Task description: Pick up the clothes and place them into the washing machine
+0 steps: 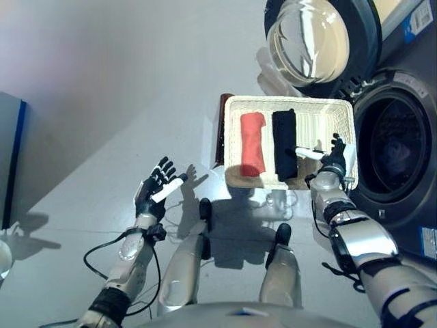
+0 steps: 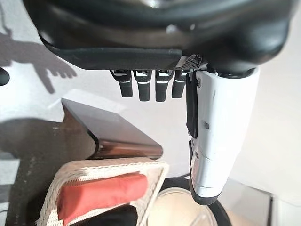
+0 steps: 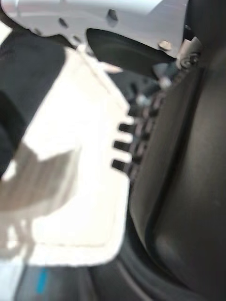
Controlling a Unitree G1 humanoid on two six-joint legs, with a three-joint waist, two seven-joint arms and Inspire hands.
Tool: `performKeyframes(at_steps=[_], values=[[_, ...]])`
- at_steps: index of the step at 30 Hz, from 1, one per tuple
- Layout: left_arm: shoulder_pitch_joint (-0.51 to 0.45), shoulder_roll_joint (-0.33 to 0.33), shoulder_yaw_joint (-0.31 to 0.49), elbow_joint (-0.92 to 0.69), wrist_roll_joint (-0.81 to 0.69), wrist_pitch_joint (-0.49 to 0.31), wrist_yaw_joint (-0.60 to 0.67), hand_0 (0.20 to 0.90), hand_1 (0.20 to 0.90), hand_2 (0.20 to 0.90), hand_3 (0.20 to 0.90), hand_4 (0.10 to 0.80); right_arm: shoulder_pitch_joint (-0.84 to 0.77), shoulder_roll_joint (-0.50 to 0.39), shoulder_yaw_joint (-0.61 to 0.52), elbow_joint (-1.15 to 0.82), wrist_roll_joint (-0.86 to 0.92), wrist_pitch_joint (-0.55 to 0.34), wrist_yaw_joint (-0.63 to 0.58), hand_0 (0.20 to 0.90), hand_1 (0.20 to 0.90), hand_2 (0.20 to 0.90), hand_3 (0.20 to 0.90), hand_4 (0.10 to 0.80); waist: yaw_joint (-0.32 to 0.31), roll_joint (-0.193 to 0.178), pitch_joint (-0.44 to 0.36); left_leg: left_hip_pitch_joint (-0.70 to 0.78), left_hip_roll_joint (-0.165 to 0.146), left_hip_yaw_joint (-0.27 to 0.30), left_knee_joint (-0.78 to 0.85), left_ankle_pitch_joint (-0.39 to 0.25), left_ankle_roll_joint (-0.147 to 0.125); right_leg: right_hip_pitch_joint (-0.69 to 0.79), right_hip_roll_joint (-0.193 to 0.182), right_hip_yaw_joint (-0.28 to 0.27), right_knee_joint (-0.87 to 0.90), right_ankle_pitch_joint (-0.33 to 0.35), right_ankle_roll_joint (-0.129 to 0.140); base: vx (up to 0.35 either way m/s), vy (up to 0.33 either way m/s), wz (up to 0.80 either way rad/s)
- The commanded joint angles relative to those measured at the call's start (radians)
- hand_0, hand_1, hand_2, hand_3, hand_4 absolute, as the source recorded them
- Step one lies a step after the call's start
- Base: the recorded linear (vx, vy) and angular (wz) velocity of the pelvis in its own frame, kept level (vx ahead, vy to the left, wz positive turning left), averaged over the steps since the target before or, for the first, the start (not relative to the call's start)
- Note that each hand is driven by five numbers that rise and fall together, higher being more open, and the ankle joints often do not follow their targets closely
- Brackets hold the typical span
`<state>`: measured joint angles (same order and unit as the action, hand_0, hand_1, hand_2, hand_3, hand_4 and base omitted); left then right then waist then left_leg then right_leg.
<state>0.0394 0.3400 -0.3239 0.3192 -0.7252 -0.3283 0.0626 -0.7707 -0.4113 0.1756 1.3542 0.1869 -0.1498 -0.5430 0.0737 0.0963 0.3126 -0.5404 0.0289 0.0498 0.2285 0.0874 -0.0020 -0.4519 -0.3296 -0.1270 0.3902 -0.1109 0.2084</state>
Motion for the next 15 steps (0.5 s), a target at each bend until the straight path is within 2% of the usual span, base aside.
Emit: performKeyframes(at_steps=[1,7,15], values=[[0.032,0.036,0.038,-0.118,0.000,-0.059,-0.022,0.900,0.900,0.900,0.900,0.800,-0.045,-0.076,0.002,-0.033,-0.010,-0.023,-0.020,0.900,0.900,0.900,0.900,0.800,0.023,0.003,0.005,-0.084,0.080,-0.033,0.255,-0.141,-0.105,-0.107,0.000,0.056,0.053,0.101,-0.024,-0.034,0.030,-0.02],[0.071,0.060,0.052,-0.169,-0.014,-0.054,-0.020,0.900,0.900,0.900,0.900,0.800,-0.091,-0.108,0.009,-0.036,0.023,-0.028,-0.021,0.900,0.900,0.900,0.900,0.800,0.037,0.017,0.007,-0.172,0.091,-0.026,0.342,-0.172,-0.102,-0.217,-0.001,0.083,0.163,0.064,-0.033,-0.030,0.018,-0.03],[0.084,0.082,0.026,-0.205,-0.017,-0.048,-0.010,0.900,0.900,0.900,0.900,0.800,-0.208,-0.162,0.052,0.035,0.001,0.007,-0.030,0.900,0.900,0.900,0.900,0.800,0.057,0.046,0.021,-0.272,0.077,-0.024,0.443,-0.204,-0.091,-0.331,-0.009,0.126,0.279,0.023,-0.049,-0.041,0.026,-0.02]])
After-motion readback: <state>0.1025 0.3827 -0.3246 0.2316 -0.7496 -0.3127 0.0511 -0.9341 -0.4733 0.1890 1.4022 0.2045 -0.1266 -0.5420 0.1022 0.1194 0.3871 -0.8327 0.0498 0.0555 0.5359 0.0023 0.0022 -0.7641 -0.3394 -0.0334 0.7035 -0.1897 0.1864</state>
